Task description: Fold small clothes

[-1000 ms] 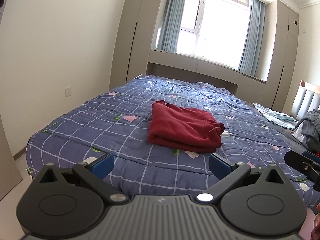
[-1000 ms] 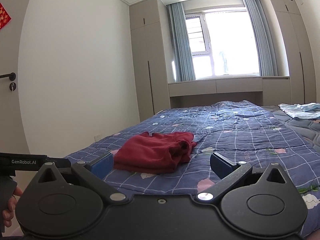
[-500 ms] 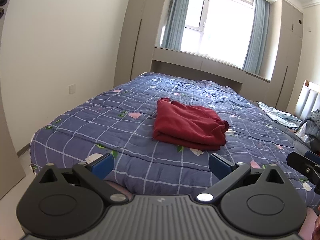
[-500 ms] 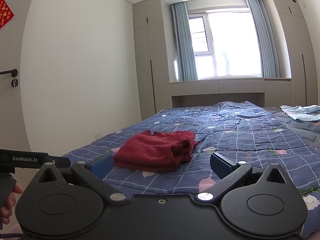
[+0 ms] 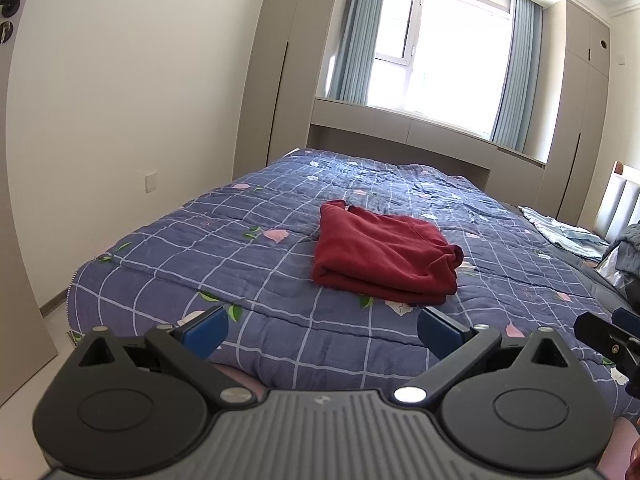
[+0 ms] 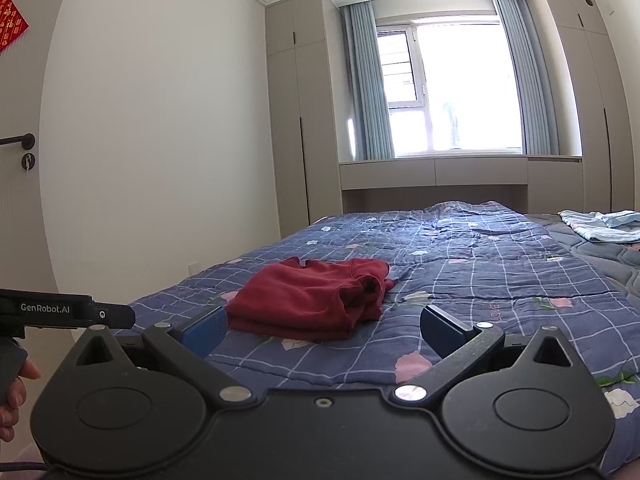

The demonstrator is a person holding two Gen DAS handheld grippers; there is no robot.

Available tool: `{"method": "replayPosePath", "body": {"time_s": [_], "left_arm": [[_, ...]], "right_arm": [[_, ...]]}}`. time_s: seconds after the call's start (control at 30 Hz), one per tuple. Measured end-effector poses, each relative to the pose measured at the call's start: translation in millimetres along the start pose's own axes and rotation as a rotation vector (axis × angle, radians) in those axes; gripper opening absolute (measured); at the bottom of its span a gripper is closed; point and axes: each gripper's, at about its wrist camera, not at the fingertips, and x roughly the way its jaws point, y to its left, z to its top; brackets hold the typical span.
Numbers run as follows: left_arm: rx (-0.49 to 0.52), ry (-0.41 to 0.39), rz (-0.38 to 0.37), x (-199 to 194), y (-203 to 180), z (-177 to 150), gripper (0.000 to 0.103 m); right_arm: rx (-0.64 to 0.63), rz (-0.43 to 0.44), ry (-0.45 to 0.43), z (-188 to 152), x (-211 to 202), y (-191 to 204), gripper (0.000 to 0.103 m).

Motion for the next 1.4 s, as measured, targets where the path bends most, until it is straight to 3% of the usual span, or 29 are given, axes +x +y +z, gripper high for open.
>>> {"method": "replayPosePath", "body": {"time_s": [0.63,0.8,1.4], "left_arm": [[-0.005,0.009,0.007,-1,-2,-1,0.103],[-0.009,-0.026,0.088,-6,-7,2,0.103],[0.017,-0.044,0.095,-8,-12,-2,0.103]], "right_arm": [[0.002,-0.002,-0.001,-1,-1,-2,0.103],[0.002,-0.006,-0.002,-3,0,-2,0.103],[0.002,-0.007,0.004,-6,3,-2,0.103]]}}
